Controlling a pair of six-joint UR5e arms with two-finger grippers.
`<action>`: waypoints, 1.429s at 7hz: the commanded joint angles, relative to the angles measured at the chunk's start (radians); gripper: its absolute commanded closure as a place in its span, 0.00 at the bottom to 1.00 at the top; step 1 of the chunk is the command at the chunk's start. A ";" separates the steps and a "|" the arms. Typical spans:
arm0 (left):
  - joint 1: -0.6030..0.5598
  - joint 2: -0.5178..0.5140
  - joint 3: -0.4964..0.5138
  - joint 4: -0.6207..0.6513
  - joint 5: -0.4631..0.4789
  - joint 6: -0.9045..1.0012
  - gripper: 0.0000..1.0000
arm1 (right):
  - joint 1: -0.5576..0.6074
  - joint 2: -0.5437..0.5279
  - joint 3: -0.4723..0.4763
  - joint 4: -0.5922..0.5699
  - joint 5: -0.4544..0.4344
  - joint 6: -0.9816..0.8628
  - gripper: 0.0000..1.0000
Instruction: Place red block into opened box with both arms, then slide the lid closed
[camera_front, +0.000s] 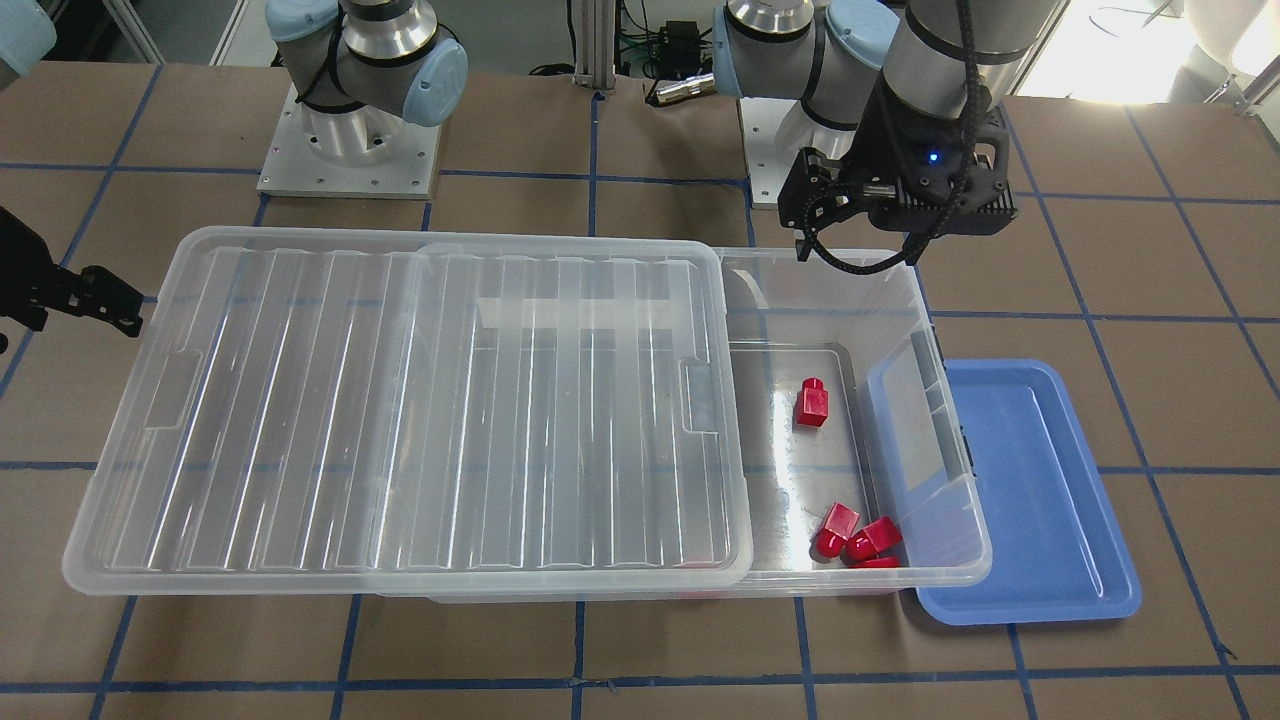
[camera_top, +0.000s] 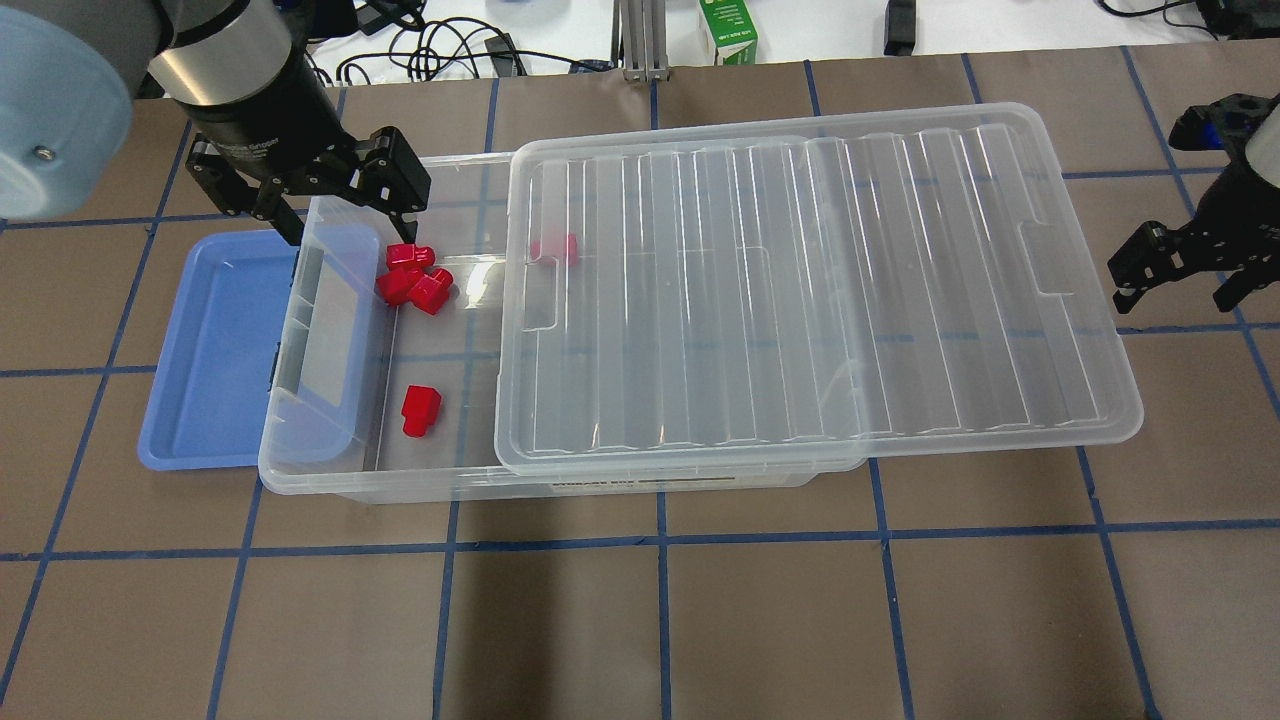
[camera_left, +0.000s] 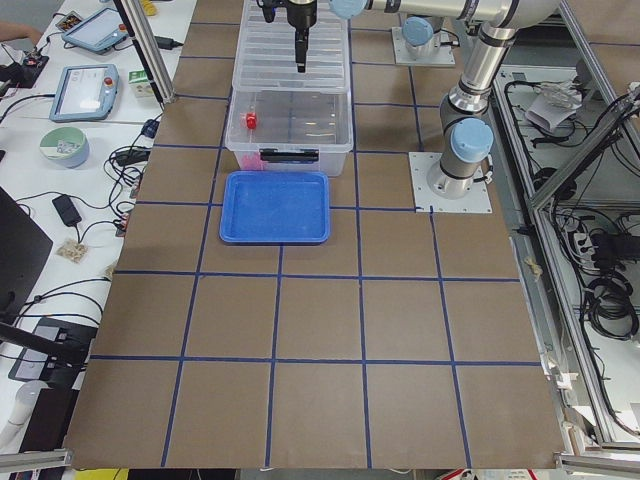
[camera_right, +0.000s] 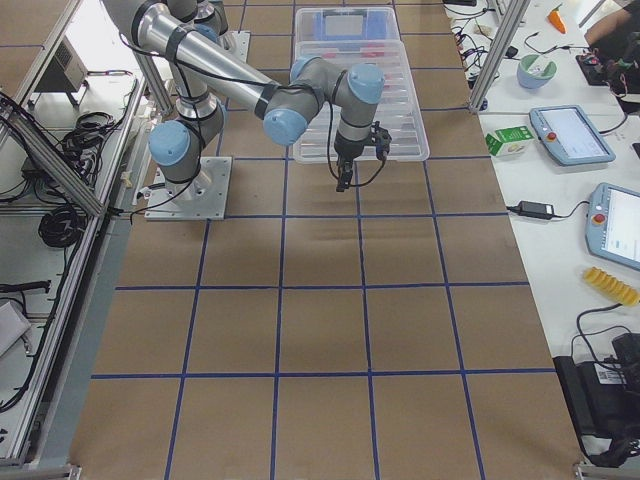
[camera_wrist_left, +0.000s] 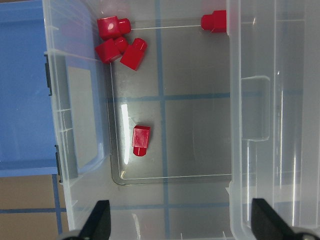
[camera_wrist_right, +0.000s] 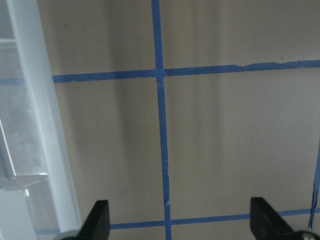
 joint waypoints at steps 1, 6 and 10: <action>-0.007 -0.003 -0.013 0.002 0.002 -0.002 0.00 | 0.064 0.001 0.001 -0.002 0.028 0.067 0.03; -0.005 0.002 -0.001 0.008 0.002 -0.003 0.00 | 0.325 0.008 -0.001 -0.028 0.034 0.401 0.02; -0.007 0.003 -0.004 0.008 0.002 -0.003 0.00 | 0.407 0.024 -0.024 -0.091 0.030 0.434 0.02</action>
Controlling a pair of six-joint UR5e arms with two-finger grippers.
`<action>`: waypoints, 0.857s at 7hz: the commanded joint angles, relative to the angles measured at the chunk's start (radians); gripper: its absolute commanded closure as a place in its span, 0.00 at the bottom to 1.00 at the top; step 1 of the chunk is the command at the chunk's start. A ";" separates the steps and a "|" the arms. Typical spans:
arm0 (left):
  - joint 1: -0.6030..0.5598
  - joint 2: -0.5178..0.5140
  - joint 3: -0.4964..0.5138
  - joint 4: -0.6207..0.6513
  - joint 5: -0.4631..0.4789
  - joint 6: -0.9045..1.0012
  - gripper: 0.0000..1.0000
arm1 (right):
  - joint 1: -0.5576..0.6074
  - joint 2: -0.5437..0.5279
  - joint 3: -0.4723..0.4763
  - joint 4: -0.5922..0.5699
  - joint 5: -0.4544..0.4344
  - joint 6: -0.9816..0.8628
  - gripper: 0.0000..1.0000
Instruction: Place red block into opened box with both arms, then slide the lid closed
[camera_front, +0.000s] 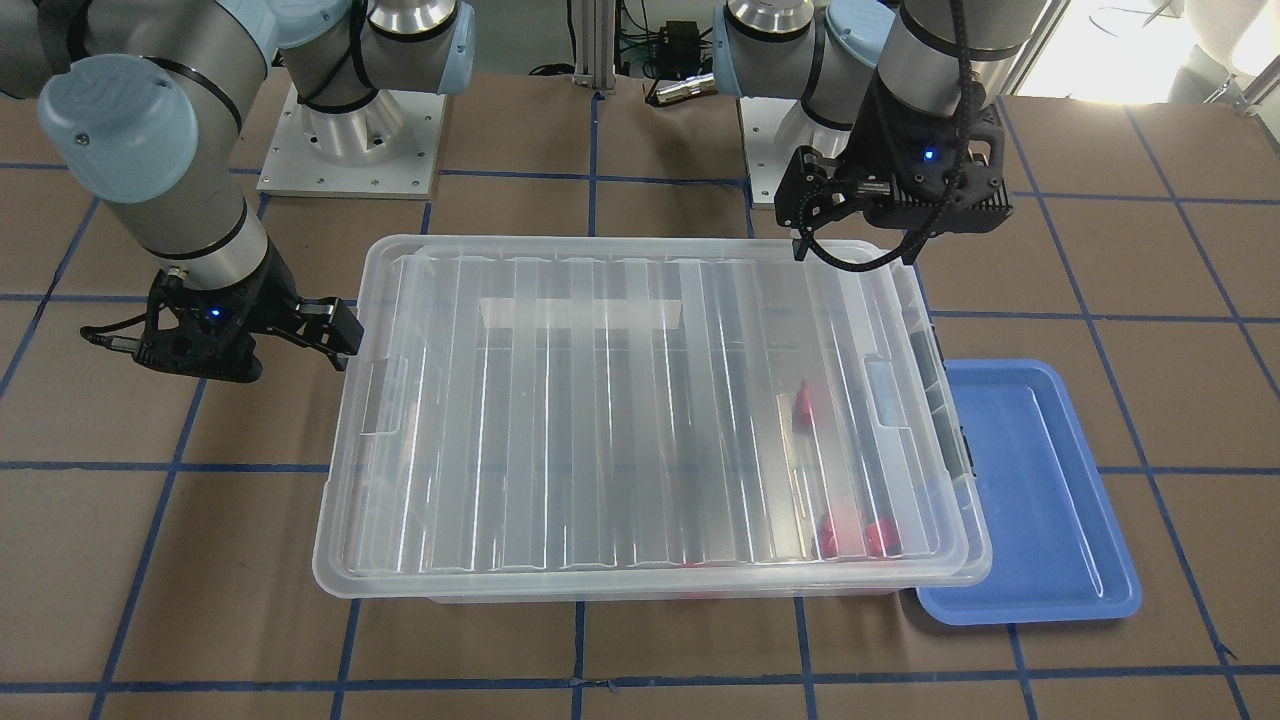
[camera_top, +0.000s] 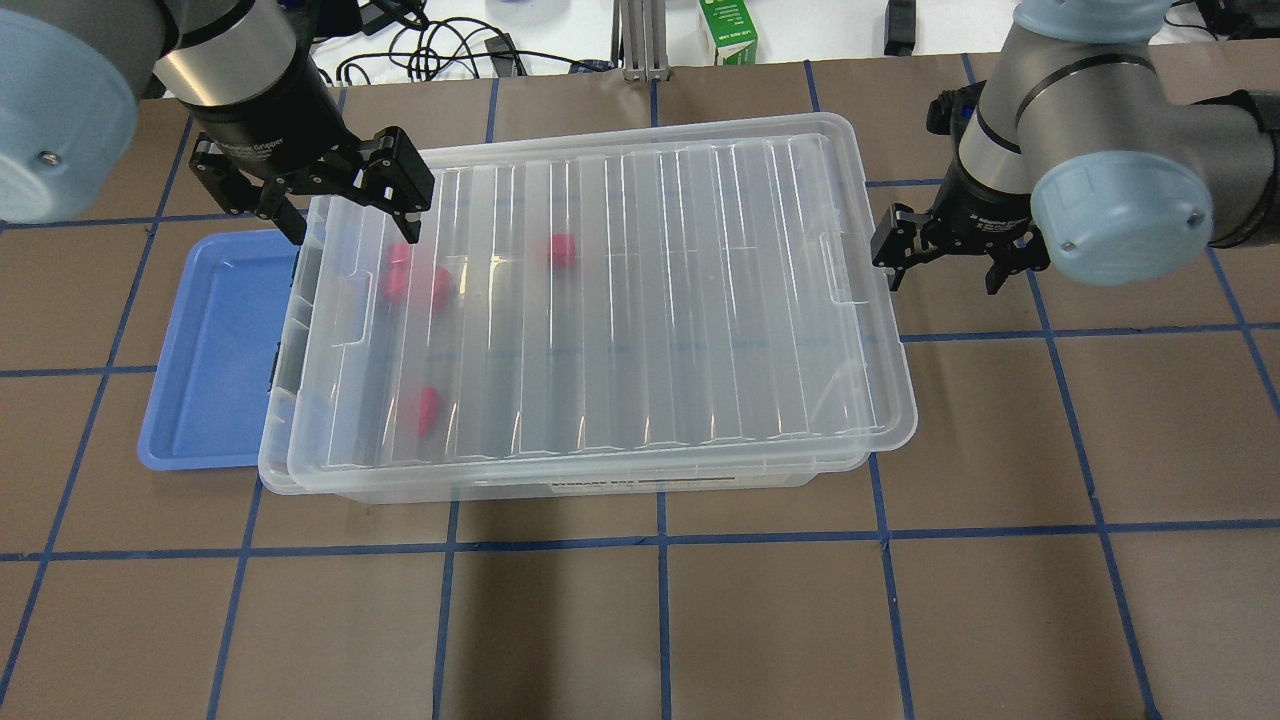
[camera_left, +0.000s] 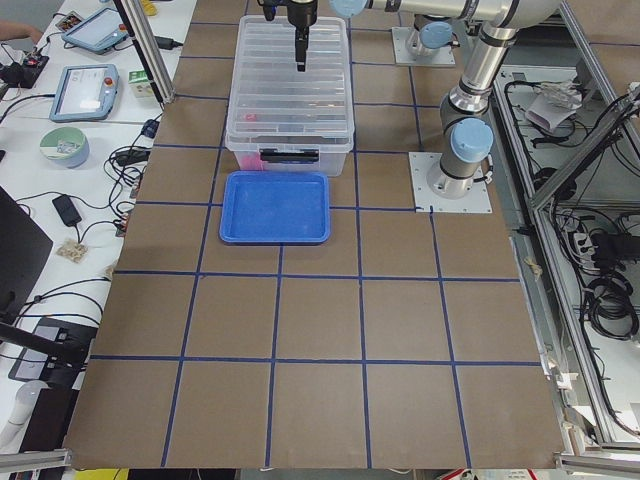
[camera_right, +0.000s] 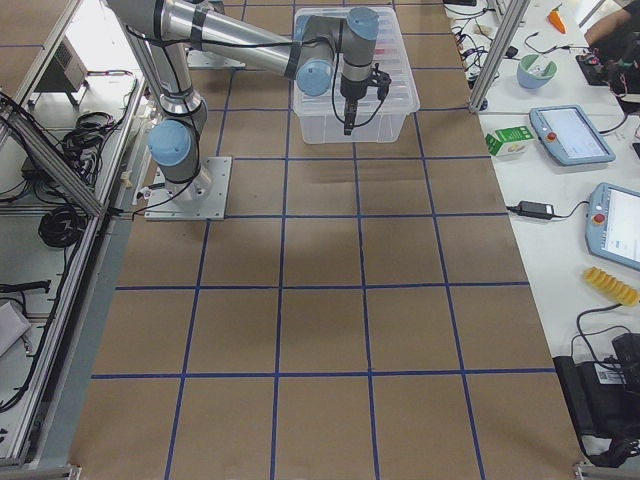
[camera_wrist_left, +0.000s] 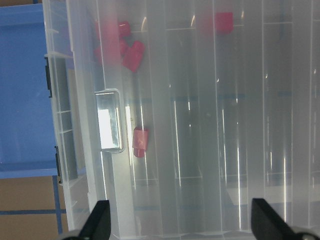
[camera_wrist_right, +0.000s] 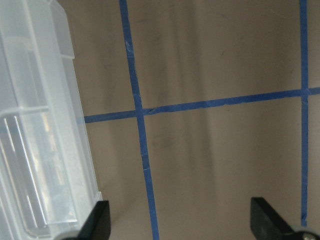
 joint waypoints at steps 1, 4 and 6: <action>0.000 -0.001 -0.002 0.000 0.000 -0.002 0.00 | 0.011 -0.019 -0.059 -0.003 0.002 0.003 0.02; 0.003 0.005 0.006 0.000 0.000 0.002 0.00 | 0.158 -0.071 -0.302 0.223 0.061 0.128 0.00; 0.011 0.011 0.020 0.000 -0.002 0.009 0.00 | 0.171 -0.071 -0.318 0.369 0.053 0.112 0.00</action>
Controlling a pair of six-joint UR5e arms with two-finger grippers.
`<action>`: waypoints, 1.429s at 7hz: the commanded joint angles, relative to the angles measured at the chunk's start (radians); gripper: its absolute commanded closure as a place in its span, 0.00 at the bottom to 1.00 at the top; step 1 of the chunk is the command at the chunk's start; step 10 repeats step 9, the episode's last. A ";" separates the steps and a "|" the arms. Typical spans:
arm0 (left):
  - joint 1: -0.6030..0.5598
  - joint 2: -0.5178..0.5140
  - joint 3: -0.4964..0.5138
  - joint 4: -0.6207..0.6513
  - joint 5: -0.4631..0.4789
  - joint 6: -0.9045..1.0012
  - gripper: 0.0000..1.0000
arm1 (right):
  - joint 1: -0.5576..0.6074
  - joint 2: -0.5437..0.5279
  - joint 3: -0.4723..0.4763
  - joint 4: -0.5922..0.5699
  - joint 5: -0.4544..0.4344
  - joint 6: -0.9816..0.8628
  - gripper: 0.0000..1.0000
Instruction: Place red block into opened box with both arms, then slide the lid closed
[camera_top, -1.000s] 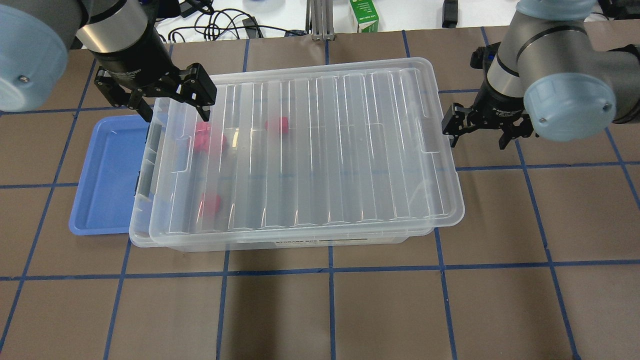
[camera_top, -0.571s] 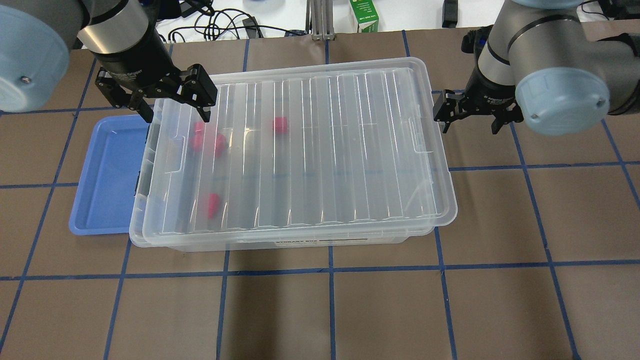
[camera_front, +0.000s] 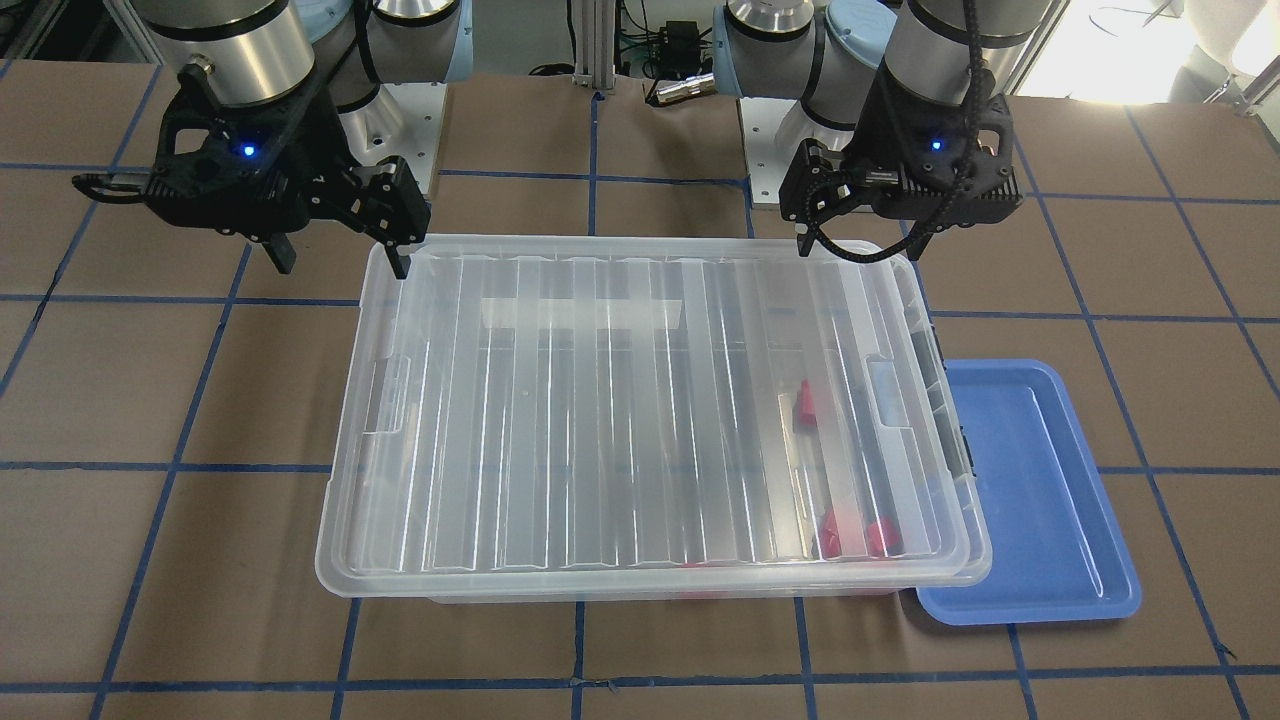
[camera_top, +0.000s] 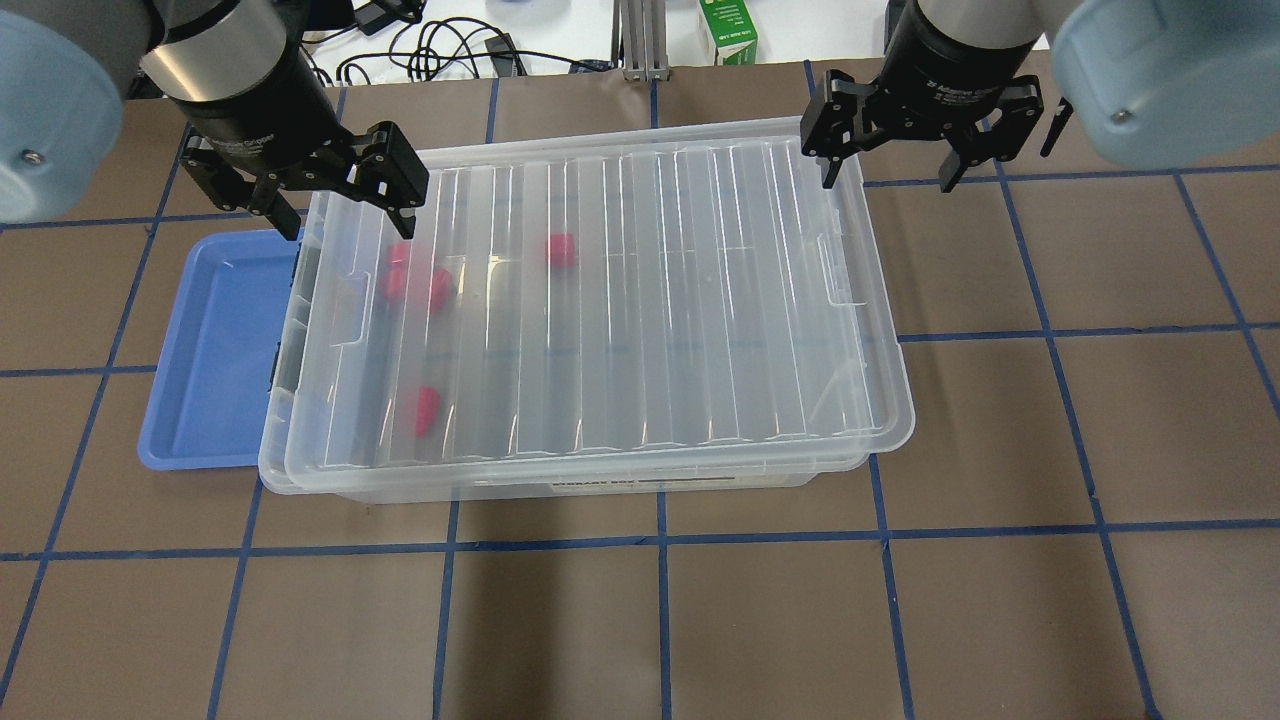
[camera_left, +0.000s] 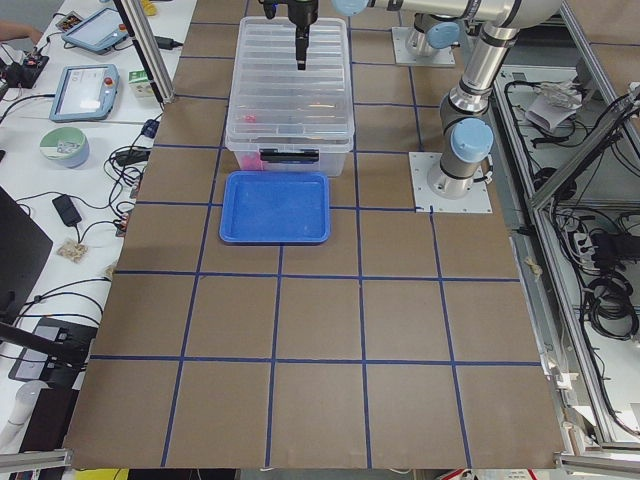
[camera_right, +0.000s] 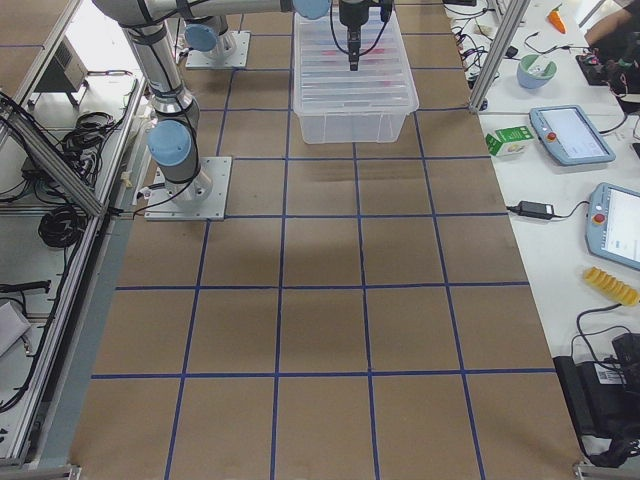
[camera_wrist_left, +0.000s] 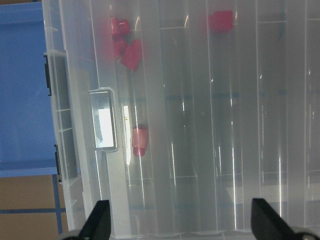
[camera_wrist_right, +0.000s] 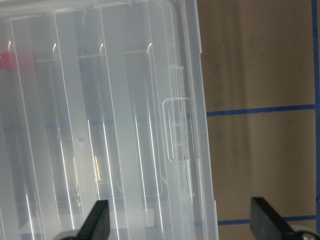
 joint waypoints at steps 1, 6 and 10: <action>0.004 0.007 0.009 -0.011 0.021 0.003 0.00 | 0.003 -0.004 -0.019 0.087 -0.004 0.002 0.00; 0.005 0.019 0.013 -0.011 0.018 0.003 0.00 | -0.001 0.002 -0.031 0.072 -0.004 0.020 0.00; 0.005 0.021 0.013 -0.009 0.020 0.003 0.00 | -0.005 0.002 -0.030 0.072 -0.004 0.020 0.00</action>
